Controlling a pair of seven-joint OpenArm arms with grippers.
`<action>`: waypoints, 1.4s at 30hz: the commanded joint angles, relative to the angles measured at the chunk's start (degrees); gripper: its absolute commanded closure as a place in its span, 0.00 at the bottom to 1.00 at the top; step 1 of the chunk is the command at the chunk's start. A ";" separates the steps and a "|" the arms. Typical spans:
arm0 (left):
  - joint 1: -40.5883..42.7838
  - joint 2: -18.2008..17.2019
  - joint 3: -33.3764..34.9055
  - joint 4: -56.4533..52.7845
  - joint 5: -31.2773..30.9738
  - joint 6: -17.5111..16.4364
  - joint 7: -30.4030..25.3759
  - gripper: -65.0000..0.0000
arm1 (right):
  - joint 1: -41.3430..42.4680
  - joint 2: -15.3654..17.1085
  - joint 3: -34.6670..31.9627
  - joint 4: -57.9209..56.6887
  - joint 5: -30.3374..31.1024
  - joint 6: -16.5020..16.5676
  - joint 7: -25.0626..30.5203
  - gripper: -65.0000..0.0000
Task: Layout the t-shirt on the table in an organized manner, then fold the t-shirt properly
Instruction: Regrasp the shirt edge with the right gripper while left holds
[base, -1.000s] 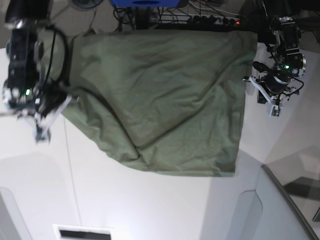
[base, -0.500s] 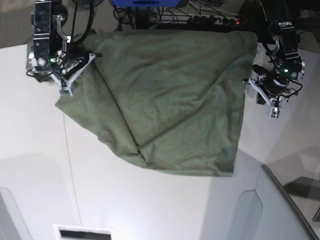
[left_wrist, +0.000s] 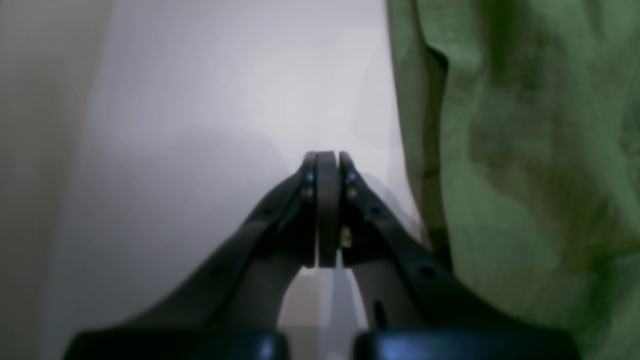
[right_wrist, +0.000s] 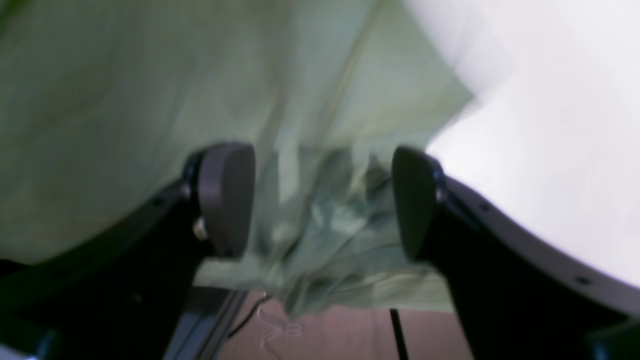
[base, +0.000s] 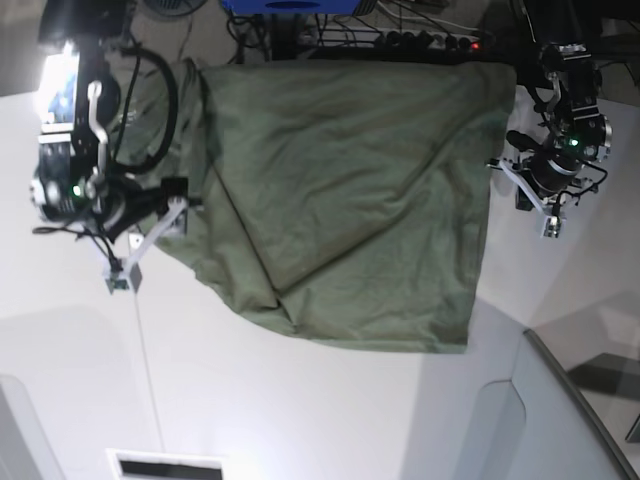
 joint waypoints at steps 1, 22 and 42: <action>-0.47 -0.69 -0.22 0.86 -0.34 0.21 -1.01 1.00 | 1.84 -0.28 -0.22 -1.79 0.60 0.16 0.91 0.37; -0.12 -0.60 -0.22 0.78 -0.60 0.21 -1.01 1.00 | 7.91 -4.24 -0.31 -18.14 0.60 0.16 6.27 1.00; -0.56 -0.78 -0.22 -0.63 -0.34 0.21 -1.10 1.00 | 1.84 -5.12 -25.72 -12.42 0.60 0.16 1.61 0.54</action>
